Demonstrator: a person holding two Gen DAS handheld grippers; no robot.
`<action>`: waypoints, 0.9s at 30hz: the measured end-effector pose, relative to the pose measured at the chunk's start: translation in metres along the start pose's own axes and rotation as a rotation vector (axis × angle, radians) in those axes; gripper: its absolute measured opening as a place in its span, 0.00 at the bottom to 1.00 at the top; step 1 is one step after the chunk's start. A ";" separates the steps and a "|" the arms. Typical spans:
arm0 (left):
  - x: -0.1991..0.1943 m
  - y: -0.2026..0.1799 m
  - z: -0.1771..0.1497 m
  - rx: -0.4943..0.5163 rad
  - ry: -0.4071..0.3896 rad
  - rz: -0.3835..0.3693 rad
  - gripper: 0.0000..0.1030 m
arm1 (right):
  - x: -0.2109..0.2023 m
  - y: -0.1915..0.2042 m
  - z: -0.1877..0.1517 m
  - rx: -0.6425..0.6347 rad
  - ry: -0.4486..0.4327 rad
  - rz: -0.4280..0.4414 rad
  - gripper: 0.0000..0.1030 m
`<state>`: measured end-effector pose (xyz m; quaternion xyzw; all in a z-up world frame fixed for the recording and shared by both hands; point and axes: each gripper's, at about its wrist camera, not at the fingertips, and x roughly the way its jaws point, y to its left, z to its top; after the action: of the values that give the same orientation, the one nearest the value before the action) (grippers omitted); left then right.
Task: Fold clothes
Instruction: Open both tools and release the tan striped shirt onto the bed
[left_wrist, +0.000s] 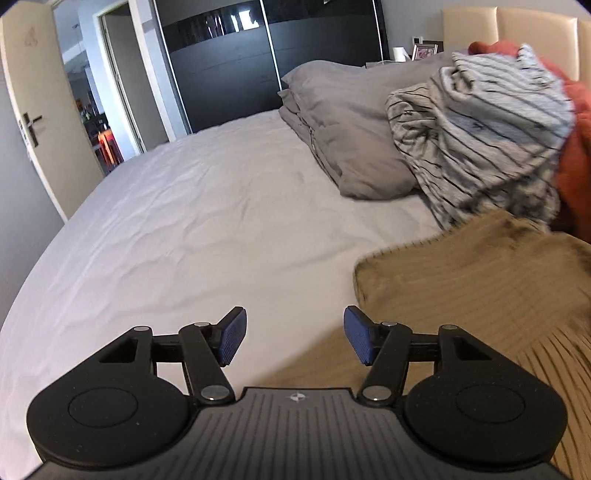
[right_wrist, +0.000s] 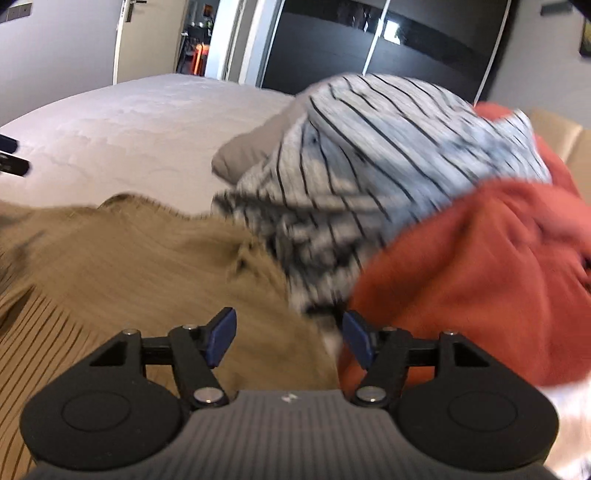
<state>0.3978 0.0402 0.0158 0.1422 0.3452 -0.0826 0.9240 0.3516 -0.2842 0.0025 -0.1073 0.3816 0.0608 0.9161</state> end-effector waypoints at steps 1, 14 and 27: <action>-0.014 0.003 -0.008 -0.005 0.004 -0.002 0.55 | -0.016 -0.004 -0.011 0.020 0.011 0.000 0.65; -0.185 0.028 -0.115 -0.044 0.050 -0.034 0.55 | -0.194 0.011 -0.150 0.170 0.158 0.112 0.64; -0.259 -0.008 -0.259 -0.037 0.139 -0.055 0.55 | -0.268 0.066 -0.273 0.150 0.234 0.182 0.62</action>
<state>0.0431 0.1297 -0.0018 0.1211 0.4139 -0.0913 0.8976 -0.0362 -0.2945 -0.0040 -0.0102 0.4974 0.1019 0.8614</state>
